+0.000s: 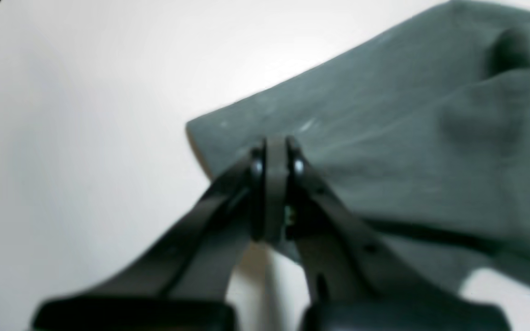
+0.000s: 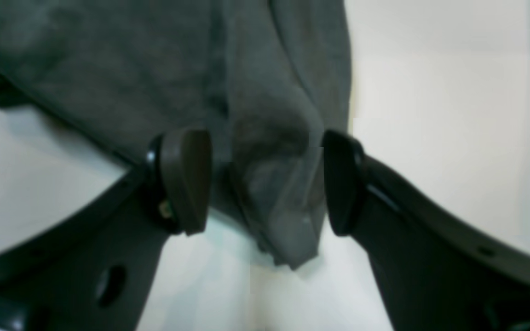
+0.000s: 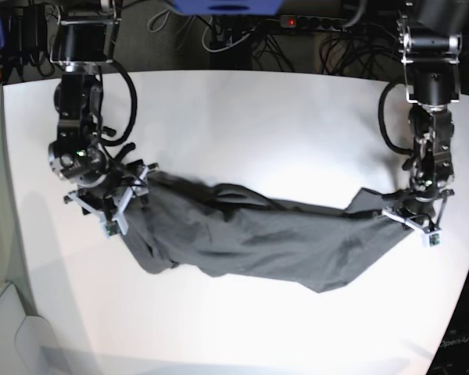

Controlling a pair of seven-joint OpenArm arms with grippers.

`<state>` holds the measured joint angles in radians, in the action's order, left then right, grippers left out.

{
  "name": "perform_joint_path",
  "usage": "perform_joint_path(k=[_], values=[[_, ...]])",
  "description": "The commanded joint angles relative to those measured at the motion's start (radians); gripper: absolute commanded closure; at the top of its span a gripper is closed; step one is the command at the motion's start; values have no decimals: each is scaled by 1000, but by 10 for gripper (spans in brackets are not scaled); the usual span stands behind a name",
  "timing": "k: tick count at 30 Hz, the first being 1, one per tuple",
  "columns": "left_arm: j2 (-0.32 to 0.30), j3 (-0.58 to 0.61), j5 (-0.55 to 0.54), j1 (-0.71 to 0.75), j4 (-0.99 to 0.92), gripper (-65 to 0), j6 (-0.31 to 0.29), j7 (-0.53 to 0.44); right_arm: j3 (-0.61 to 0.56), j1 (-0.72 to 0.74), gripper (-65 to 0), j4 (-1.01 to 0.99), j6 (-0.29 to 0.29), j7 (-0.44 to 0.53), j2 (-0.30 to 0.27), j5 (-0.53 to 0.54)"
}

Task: Layout the t-shirt on the table in an organized manner, then fold the t-shirt properly
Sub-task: 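Lift the shirt with both grippers and stretch it between them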

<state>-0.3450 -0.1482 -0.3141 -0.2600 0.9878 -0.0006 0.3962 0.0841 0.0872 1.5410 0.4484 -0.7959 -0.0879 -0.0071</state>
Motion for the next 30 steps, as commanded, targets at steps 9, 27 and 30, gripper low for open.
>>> perform_joint_path(k=[9,27,30], values=[[2,-6,48,-43,-39,-2,-3,-18,1,82,-113,-79,-1,23,-11,6],[-6,-6,53,-23,-45,-2,-3,-18,-4,371,0,128,-1,16,-37,6],[-6,-6,53,-19,-37,-2,-3,-18,-5,451,0,118,-1,16,-37,6]])
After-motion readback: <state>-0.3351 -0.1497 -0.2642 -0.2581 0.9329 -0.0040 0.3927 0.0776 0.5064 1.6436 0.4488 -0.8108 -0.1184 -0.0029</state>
